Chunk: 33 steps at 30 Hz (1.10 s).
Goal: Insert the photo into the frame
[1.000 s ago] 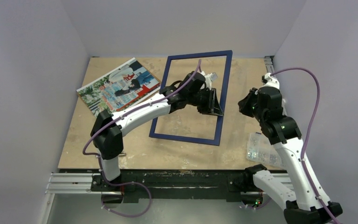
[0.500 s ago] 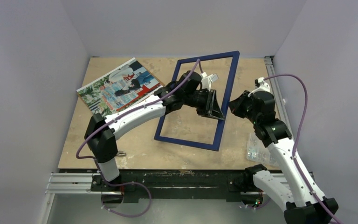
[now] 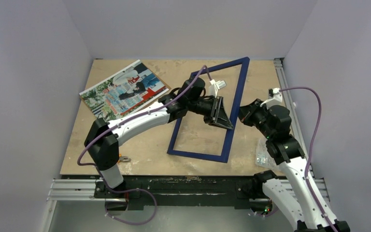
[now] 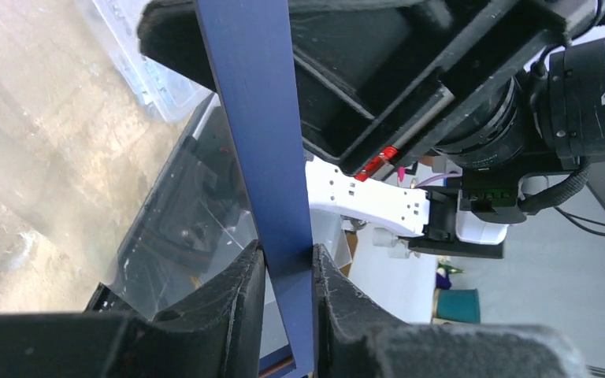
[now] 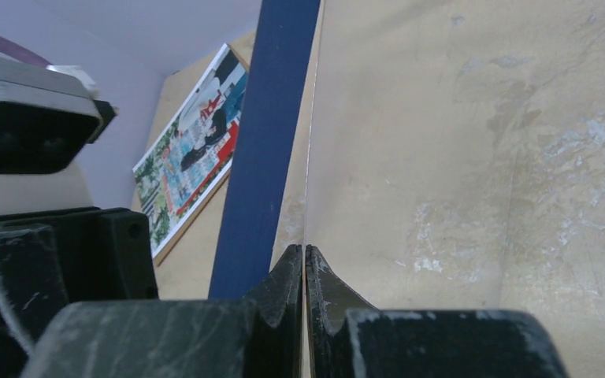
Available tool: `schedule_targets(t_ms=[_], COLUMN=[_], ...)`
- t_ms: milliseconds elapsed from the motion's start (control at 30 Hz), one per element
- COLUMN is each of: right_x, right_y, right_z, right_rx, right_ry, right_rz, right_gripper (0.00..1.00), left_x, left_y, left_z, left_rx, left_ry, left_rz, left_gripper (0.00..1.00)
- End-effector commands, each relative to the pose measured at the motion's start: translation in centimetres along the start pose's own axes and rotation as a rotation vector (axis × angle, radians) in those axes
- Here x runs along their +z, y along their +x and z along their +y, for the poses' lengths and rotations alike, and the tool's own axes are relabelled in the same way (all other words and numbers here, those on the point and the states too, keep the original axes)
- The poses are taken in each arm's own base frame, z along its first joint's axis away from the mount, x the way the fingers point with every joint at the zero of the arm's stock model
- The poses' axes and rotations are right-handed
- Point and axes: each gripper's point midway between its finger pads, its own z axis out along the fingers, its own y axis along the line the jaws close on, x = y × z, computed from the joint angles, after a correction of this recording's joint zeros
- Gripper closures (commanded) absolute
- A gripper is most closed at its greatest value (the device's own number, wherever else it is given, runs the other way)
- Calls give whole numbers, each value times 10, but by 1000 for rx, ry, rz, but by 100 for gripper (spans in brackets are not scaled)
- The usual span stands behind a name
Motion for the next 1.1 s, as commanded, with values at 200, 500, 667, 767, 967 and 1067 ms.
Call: schedule_targets(t_ms=[200,500,667,767,967,1067], right_x=[-8,-15,-15,-14,-13,-12], right_y=[4,1,0,0,-2,-1], right_z=[33,43,47,49,49,44], right_rx=[85,114,117,123,125,124], right_ry=[-189,-236,-245,-255,-246,-221], right_rz=[-2,-7,2,5,5,5], right_gripper=[100,100,100,100,100,100], left_x=[-3,9,0,-7,-14,-17], left_y=[-12,-14,-12,-12,-14,-19], left_z=[-37,-9,16,20,4,-15], left_rx=[84,18,37,72,112,138], left_ry=[179,62,-140,-203,-176,-123], left_rz=[-21,3,11,16,12,-4], left_gripper=[68,53,55,61,81,84])
